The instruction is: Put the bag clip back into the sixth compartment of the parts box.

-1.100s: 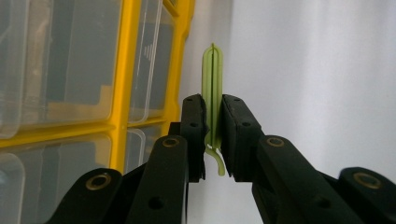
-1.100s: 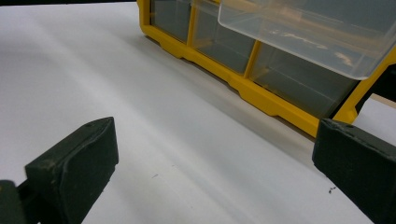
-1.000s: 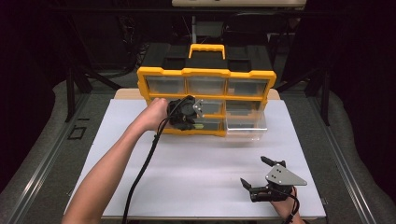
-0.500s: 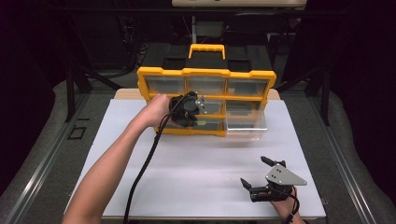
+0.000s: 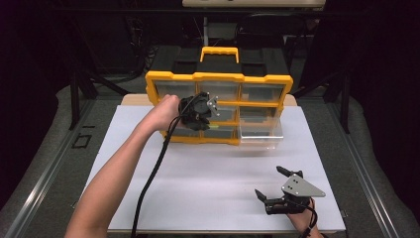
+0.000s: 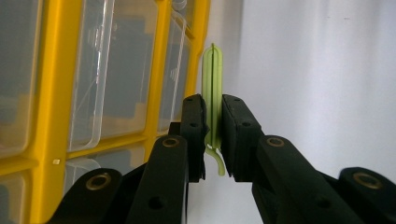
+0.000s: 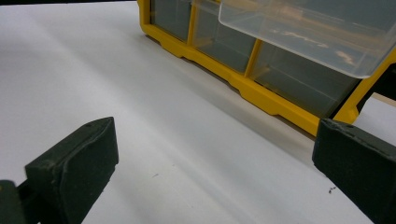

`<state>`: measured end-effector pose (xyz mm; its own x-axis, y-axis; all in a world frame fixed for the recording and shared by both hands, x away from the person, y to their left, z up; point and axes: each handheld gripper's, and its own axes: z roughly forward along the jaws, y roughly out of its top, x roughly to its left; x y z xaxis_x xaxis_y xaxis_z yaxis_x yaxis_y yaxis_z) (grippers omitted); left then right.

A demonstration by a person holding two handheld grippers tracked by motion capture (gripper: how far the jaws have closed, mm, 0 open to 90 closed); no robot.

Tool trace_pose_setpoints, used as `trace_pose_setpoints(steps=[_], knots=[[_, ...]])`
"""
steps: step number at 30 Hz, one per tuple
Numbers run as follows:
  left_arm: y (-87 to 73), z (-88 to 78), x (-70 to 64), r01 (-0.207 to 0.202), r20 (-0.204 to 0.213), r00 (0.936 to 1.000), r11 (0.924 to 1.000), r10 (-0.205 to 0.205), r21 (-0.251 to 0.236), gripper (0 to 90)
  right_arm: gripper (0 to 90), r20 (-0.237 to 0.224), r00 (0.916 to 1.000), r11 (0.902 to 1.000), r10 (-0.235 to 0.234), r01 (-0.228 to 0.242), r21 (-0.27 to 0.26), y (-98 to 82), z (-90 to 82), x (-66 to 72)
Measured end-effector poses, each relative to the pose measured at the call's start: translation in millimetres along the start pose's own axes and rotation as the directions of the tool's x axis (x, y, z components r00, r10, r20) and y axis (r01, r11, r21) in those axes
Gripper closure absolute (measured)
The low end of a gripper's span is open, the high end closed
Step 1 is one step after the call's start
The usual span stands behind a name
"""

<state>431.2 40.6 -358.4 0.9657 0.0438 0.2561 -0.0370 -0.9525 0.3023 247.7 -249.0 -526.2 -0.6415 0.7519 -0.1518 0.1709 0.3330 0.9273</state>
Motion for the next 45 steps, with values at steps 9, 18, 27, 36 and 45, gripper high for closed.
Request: trace_pose_setpoints(steps=[9,18,27,36,45], knots=[[4.7,-2.2,4.5,0.004,0.005,1.0,0.9999,-0.004,-0.013,79.7,0.0,0.002,1.0,1.0,0.002,-0.002,0.003,-0.3,0.1,-0.6],[9.4,-5.8,5.6,-0.012,-0.002,0.9999,0.9999,0.012,-0.009,79.7,0.0,0.001,1.0,1.0,0.002,-0.002,0.002,-0.3,0.2,-0.4],[15.9,-13.2,6.9,-0.02,-0.011,0.9997,0.9996,0.02,-0.021,79.7,0.0,0.001,1.0,1.0,0.003,-0.003,0.003,-0.2,0.6,-0.2],[23.7,-20.1,9.9,-0.025,-0.017,0.9996,0.9992,0.025,-0.031,79.7,0.0,0.003,1.0,1.0,0.002,-0.002,0.001,-0.2,-0.1,-0.5],[29.6,-26.0,14.4,-0.028,-0.028,0.9992,0.9986,0.027,-0.045,79.7,0.0,0.003,1.0,1.0,0.001,-0.001,0.001,-0.2,0.0,-0.4]])
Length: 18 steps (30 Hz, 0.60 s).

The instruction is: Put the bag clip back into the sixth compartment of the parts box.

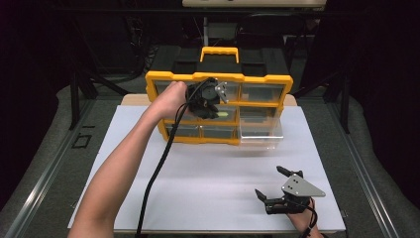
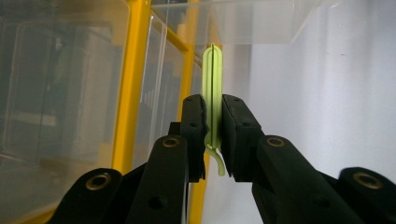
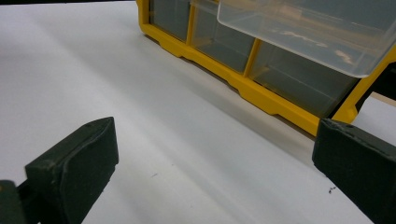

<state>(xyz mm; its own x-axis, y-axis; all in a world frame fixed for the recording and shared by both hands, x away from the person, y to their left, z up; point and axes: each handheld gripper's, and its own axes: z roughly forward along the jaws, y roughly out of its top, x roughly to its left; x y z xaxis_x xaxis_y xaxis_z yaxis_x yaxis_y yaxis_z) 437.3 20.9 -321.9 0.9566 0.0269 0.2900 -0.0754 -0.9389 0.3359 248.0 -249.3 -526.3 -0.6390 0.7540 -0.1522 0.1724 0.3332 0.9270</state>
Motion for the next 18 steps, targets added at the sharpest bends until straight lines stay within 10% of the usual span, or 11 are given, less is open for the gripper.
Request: trace_pose_setpoints(steps=[18], knots=[[14.9,-7.3,2.3,-0.021,-0.016,0.9997,0.9998,0.02,-0.005,79.8,0.0,0.003,1.0,1.0,0.003,-0.003,0.0,-0.1,0.1,-0.2]])
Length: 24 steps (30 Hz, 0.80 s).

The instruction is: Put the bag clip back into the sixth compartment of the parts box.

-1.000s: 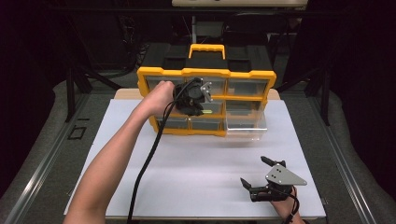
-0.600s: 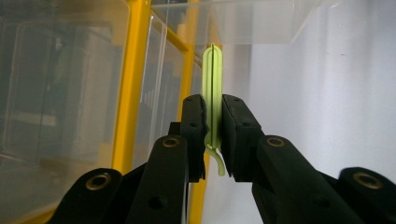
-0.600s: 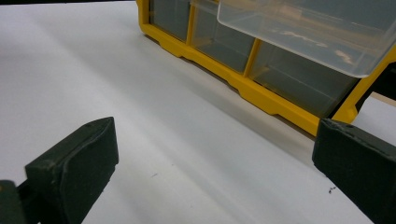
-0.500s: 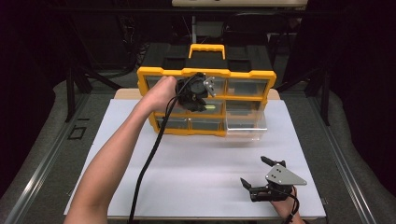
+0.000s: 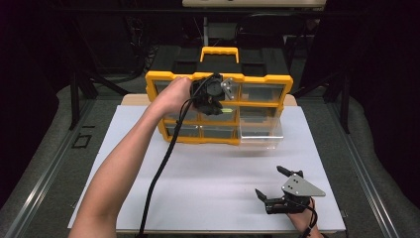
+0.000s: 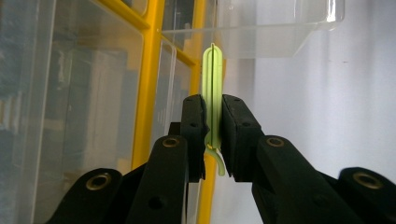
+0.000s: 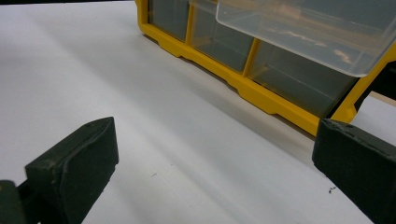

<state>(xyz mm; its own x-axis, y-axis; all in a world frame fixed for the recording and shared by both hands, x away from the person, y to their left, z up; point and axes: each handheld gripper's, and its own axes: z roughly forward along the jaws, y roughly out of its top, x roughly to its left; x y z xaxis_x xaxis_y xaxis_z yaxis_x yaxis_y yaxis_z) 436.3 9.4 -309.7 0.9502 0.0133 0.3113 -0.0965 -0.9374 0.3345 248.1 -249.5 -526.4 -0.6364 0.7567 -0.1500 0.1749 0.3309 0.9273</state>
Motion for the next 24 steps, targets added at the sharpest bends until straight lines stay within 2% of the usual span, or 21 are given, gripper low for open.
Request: trace_pose_setpoints(steps=[7,13,24], knots=[[4.9,-2.0,1.0,-0.004,0.004,1.0,1.0,0.004,-0.009,79.8,0.0,0.0,1.0,1.0,0.002,-0.002,0.0,0.0,-0.1,-0.1],[11.6,-7.4,3.0,-0.001,0.005,1.0,0.9993,0.001,-0.037,79.9,0.0,-0.001,1.0,1.0,0.0,0.0,0.0,0.0,0.4,0.1],[26.8,-2.6,0.6,-0.015,-0.005,0.9999,0.9994,0.015,-0.032,80.0,0.0,-0.001,1.0,1.0,0.0,0.0,0.0,-0.1,0.1,-0.2]])
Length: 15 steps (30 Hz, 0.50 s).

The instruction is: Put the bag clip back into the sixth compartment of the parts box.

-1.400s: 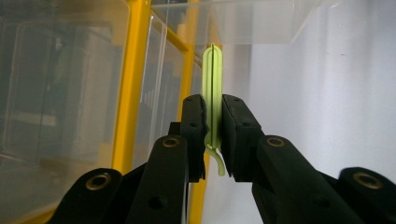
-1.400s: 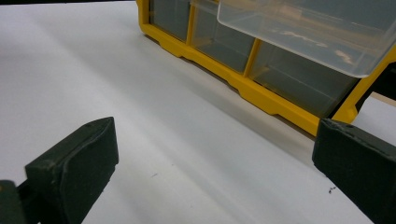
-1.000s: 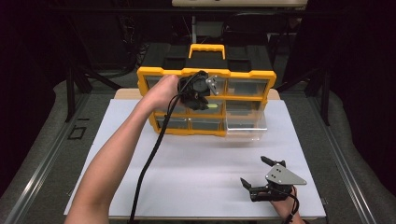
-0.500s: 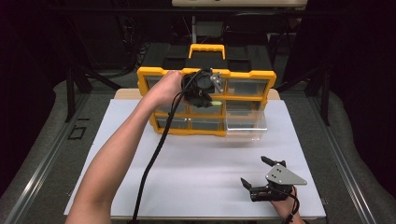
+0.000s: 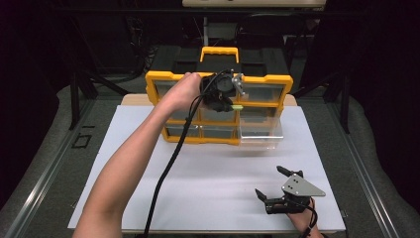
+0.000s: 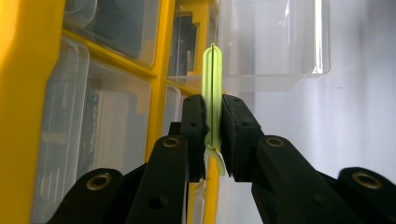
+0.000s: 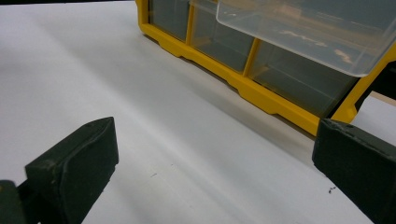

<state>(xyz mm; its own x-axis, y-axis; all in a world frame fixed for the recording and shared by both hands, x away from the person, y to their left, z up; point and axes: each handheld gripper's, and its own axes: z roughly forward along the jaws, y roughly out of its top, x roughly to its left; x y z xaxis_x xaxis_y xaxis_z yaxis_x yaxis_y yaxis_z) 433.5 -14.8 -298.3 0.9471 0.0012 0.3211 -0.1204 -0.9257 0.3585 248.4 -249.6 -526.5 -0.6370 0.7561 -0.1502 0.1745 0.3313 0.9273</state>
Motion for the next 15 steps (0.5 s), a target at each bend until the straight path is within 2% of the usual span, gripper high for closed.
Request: trace_pose_setpoints(steps=[15], knots=[[21.1,7.9,-6.0,-0.005,0.022,0.9998,0.9997,0.005,-0.026,80.1,0.0,-0.001,1.0,1.0,-0.001,0.001,0.0,0.1,-0.2,0.1]])
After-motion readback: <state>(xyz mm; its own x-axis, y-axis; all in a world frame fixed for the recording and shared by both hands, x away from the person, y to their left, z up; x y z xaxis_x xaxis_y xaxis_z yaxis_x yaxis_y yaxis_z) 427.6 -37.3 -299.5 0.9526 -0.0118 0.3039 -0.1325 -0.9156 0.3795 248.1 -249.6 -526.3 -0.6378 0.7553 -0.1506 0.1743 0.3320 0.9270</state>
